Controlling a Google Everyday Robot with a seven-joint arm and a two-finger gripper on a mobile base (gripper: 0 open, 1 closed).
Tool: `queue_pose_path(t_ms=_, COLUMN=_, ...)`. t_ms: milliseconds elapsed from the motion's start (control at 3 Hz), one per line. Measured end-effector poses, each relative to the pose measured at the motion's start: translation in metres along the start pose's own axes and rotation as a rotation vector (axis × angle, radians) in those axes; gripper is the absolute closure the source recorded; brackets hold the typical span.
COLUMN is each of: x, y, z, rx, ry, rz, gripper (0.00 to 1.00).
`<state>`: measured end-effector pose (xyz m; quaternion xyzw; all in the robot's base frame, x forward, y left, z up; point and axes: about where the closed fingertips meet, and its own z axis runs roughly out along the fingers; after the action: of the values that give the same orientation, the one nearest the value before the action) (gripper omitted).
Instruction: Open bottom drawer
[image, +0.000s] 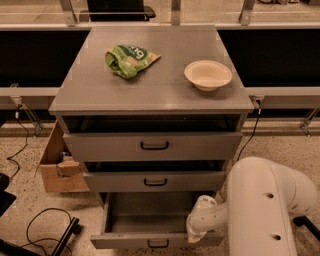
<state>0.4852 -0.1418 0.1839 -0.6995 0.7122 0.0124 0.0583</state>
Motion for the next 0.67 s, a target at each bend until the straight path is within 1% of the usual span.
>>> queue_pose_path(t_ms=667, x=-0.0001, y=0.0008, z=-0.0001, rx=-0.002, ry=0.0, rz=0.0, gripper=0.09)
